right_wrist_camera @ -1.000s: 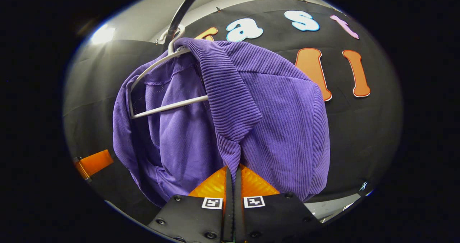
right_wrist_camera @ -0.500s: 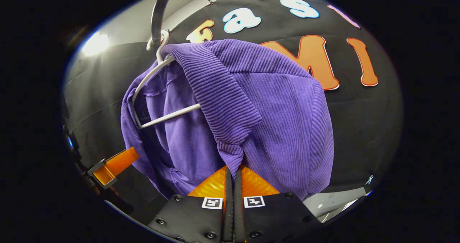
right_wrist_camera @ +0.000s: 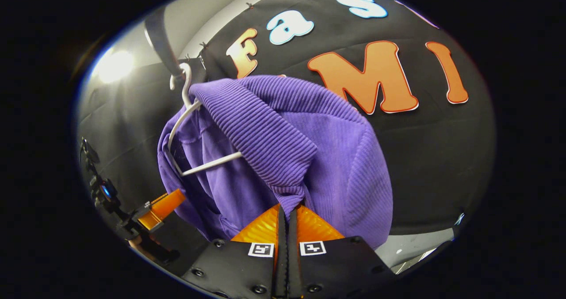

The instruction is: Grasp the clothes on the hanger with both hands and then place them into the laundry hamper below.

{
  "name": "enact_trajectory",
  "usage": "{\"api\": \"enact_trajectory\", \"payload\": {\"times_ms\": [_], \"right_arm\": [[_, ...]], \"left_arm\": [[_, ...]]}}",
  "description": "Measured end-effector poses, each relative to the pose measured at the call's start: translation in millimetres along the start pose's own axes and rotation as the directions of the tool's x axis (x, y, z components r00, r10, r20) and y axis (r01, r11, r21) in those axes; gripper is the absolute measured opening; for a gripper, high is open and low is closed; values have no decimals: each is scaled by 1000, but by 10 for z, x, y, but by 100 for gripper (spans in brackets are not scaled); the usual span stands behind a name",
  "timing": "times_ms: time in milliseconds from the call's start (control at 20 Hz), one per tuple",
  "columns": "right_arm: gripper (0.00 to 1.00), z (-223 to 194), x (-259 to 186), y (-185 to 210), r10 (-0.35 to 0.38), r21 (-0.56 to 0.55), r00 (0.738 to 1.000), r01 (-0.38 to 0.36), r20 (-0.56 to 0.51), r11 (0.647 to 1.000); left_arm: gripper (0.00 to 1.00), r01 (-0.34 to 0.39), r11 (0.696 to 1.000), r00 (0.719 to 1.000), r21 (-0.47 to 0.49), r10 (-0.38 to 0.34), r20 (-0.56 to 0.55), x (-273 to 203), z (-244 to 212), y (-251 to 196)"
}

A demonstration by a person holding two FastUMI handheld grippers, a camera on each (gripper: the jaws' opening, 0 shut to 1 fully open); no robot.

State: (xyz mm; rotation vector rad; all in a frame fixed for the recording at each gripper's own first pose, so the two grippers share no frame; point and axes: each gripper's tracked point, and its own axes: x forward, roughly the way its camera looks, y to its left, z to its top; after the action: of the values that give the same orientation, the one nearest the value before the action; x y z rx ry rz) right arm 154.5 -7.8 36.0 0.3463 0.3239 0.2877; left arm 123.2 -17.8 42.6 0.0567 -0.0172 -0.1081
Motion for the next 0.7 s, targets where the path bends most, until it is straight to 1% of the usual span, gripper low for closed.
{"api": "enact_trajectory", "payload": {"times_ms": [100, 150, 200, 250, 300, 400, 500, 700], "right_arm": [[8, 111, -79, -6, 18, 44, 1000, -19, 10, 999], [8, 181, -113, -26, 24, 74, 1000, -25, 18, 997], [8, 261, -141, -62, 27, 100, 999, -30, 35, 994], [8, 353, -195, -111, 26, 122, 998, -33, 55, 992], [8, 426, -230, -177, 18, 144, 997, -28, 68, 989], [8, 568, -326, -252, 12, 163, 995, -29, 104, 986], [8, 759, -420, -266, 18, 187, 990, -45, 140, 981], [8, 1100, -421, -309, 37, 228, 975, -87, 218, 970]], "left_arm": [[5, 9, 1000, 1000, -5, -9, -11, 31, -18, 3], [8, 9, 1000, 999, -9, -9, -45, 15, -43, 22], [2, 6, 1000, 998, -23, -7, -64, -23, -49, 77], [0, 8, 999, 998, -49, -11, -61, -38, 9, 108], [0, 4, 998, 999, -69, -8, -53, -73, 70, 151], [0, -21, 997, 999, -69, 19, -38, -154, 215, 343], [1, -56, 997, 998, -53, 55, -12, -215, 379, 544], [0, -86, 994, 996, -70, 88, 34, -292, 682, 807]]}}
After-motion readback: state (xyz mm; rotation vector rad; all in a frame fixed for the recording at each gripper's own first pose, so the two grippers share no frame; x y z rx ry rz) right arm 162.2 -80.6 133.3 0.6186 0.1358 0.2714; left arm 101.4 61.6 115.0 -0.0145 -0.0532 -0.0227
